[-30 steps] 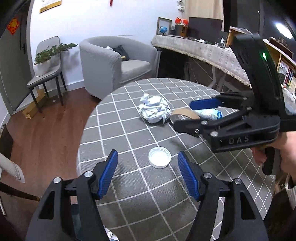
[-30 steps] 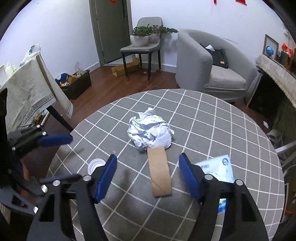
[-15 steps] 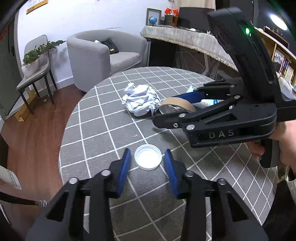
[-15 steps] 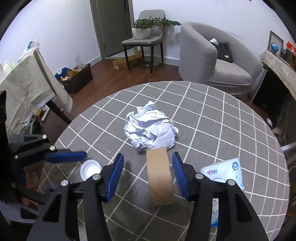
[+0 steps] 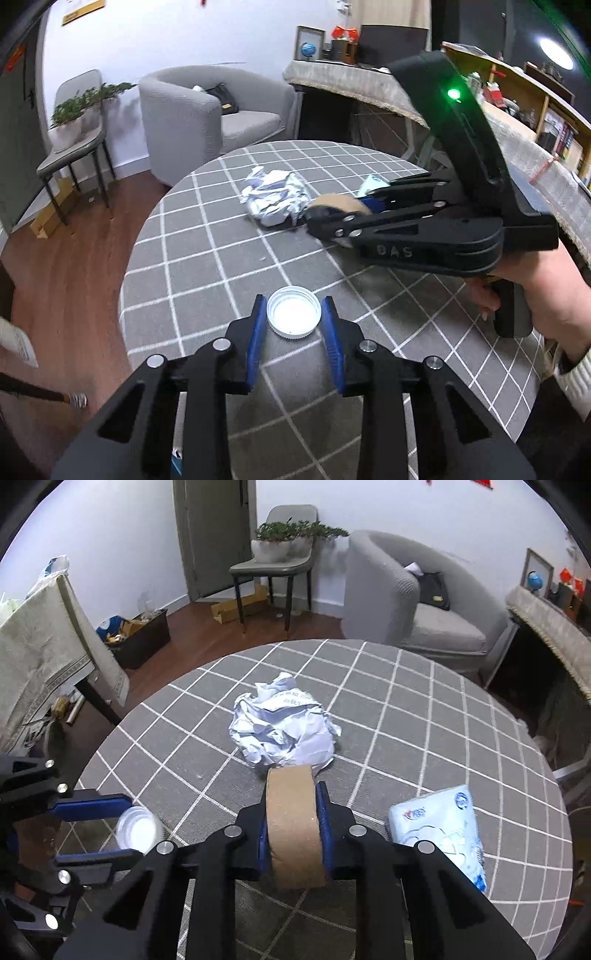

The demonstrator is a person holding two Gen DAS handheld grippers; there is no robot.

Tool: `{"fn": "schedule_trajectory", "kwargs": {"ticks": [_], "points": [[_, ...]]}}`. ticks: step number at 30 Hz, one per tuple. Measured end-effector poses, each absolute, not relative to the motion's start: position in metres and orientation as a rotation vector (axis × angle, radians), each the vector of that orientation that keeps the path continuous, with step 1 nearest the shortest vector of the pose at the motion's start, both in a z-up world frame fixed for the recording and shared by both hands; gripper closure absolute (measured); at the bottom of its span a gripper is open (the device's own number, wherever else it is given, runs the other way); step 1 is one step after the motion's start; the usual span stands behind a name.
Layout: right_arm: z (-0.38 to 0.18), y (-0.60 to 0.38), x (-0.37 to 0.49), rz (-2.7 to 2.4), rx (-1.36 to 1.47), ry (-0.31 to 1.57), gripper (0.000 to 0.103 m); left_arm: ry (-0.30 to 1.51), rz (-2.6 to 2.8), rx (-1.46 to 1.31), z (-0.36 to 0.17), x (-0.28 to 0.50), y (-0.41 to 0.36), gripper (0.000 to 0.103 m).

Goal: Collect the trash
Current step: 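Grasp the tan tape roll with the right gripper while the left gripper grasps the white bottle cap, then carry tape roll and cap over the bin while the left gripper opens to drop the cap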

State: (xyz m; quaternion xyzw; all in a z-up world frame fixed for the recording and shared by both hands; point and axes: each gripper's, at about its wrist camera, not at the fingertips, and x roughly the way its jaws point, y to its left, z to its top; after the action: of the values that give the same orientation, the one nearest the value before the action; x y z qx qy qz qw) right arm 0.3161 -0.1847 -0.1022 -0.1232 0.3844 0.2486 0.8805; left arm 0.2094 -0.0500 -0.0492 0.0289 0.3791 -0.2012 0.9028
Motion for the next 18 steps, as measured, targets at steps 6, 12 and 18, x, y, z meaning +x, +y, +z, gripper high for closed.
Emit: {"fn": "schedule_trajectory", "kwargs": {"ticks": [6,12,18], "points": [[-0.097,-0.189,0.298,0.518,-0.239,0.775,0.081,0.752,-0.386,0.029,-0.044,0.192,-0.042,0.071],[-0.095,-0.183,0.277,0.540,-0.223,0.765,0.081,0.734,-0.330,0.008,-0.042,0.171,-0.031,0.071],[-0.093,-0.172,0.252,0.569,-0.212,0.755,0.081,0.713,-0.248,-0.026,-0.041,0.152,-0.016,0.071]]}}
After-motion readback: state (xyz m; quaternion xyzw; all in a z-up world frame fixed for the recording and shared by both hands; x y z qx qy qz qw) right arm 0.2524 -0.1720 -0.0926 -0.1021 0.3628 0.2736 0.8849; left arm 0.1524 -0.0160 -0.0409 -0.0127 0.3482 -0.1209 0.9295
